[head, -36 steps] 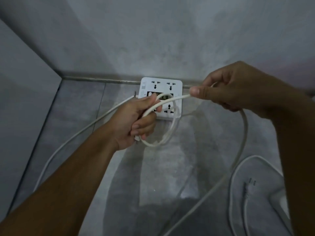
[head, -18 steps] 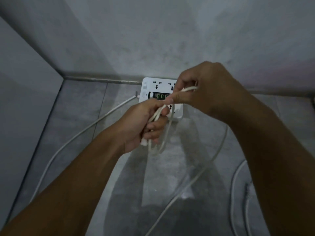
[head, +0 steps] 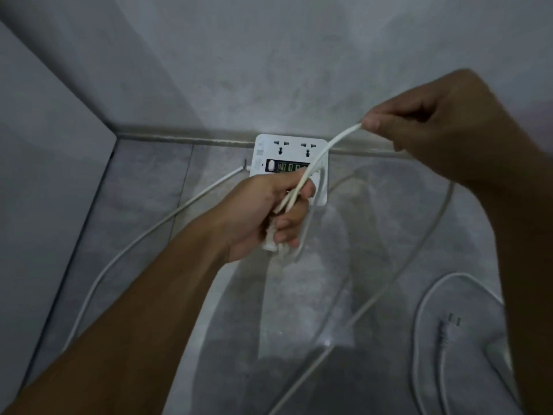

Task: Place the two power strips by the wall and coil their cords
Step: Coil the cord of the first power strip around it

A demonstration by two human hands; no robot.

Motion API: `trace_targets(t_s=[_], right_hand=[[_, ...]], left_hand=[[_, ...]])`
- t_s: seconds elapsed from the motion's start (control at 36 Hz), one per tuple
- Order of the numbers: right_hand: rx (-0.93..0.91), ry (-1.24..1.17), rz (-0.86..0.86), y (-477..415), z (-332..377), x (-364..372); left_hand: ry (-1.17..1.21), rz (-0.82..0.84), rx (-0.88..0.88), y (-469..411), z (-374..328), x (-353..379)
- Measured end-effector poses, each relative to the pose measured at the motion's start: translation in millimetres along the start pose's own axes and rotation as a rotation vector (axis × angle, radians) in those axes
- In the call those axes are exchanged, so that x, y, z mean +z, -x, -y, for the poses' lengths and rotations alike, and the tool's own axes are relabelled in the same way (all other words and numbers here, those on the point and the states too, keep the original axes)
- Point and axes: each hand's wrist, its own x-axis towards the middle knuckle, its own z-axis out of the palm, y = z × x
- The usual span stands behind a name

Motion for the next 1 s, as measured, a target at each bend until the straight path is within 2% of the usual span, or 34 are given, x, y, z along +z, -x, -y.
trace_targets(t_s=[0.11,0.17,0.28,0.36,0.42,0.47,0.58,0.64,0.78,0.83,0.89,1.0], right_hand=[[-0.006,0.133,0.124,-6.5,6.9,8.7],[-0.002,0.125,0.135,-5.2,9.6,13.9],[0.077,-0.017,0.155,0.4,2.2,20.3],[0.237,-0.179,0.272,6.6,-6.6,16.6],[0.342,-0.323,0.341,9.5,-12.4,11.5],[0.359,-0.41,0.322,8.9,-13.5,9.8],[0.34,-0.442,0.136,1.9,-9.5,13.0],[0.339,-0.429,0.1,1.1,-11.4,15.1],[0.478,-0.53,0.322,16.4,-27.7,24.4],[0.523,-0.509,0.374,25.2,-34.8,27.7],[0.553,-0.42,0.342,30.5,-41.3,27.7],[0.538,-0.088,0.084,32.9,-54.4,18.6]], left_hand=[[-0.002,0.01,-0.002,-6.6,-6.2,3.6],[0.044,0.01,0.007,-8.3,-5.7,3.4],[0.251,0.04,0.034,-4.9,-1.7,-3.7],[0.42,0.071,0.048,-1.0,2.2,-15.0],[0.467,0.085,0.037,0.6,5.1,-20.1],[0.469,0.108,0.008,1.3,8.0,-19.7],[0.446,0.21,-0.02,-0.5,13.2,-14.9],[0.519,0.292,-0.004,-0.4,13.3,-17.4],[0.866,0.467,0.131,5.7,5.1,-37.1],[0.926,0.461,0.167,8.3,3.7,-45.9],[0.96,0.43,0.192,10.0,4.3,-53.4],[0.992,0.366,0.226,10.7,7.6,-63.0]])
